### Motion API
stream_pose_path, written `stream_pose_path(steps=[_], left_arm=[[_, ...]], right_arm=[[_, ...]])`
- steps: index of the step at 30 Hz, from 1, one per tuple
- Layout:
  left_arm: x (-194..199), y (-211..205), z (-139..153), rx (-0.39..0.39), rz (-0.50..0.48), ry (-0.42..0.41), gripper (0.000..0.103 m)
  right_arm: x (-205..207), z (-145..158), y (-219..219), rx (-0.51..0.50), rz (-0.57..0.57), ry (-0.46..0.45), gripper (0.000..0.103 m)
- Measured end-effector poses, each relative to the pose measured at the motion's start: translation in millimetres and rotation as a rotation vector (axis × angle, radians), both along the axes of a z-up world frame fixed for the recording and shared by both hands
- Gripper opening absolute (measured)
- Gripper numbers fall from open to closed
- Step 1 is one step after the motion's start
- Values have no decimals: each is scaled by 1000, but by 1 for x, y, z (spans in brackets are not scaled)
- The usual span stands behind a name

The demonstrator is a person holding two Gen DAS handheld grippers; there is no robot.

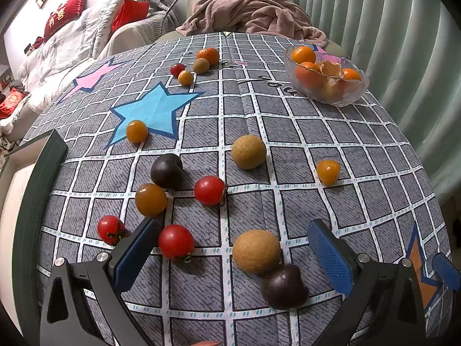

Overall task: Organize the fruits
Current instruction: 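Move both tools over the scattered cherry tomatoes on the tablecloth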

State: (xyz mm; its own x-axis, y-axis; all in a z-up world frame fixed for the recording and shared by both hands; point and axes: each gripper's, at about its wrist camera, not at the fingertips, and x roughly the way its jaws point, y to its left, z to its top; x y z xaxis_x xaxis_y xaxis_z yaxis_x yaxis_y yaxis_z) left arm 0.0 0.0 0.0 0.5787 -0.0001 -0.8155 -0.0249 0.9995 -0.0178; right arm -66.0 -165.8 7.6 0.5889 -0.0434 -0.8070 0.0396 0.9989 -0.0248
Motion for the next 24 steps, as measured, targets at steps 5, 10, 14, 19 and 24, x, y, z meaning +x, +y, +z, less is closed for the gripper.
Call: stream_pose_path(steps=[5, 10, 14, 19, 24], left_arm=[[0, 0, 0, 2, -1, 4, 103], [-11, 8, -1, 3, -9, 21, 103], [-25, 21, 6, -20, -46, 43, 103], [-45, 41, 21, -19, -51, 42, 103], [-63, 62, 26, 19, -37, 67, 103]], right_arm=[[0, 0, 0, -1, 0, 1, 103], [-1, 1, 0, -1, 0, 5, 103], [-4, 4, 3, 1, -3, 28, 103], [-8, 2, 12, 22, 31, 76, 103], [-20, 11, 23, 54, 59, 87, 103]])
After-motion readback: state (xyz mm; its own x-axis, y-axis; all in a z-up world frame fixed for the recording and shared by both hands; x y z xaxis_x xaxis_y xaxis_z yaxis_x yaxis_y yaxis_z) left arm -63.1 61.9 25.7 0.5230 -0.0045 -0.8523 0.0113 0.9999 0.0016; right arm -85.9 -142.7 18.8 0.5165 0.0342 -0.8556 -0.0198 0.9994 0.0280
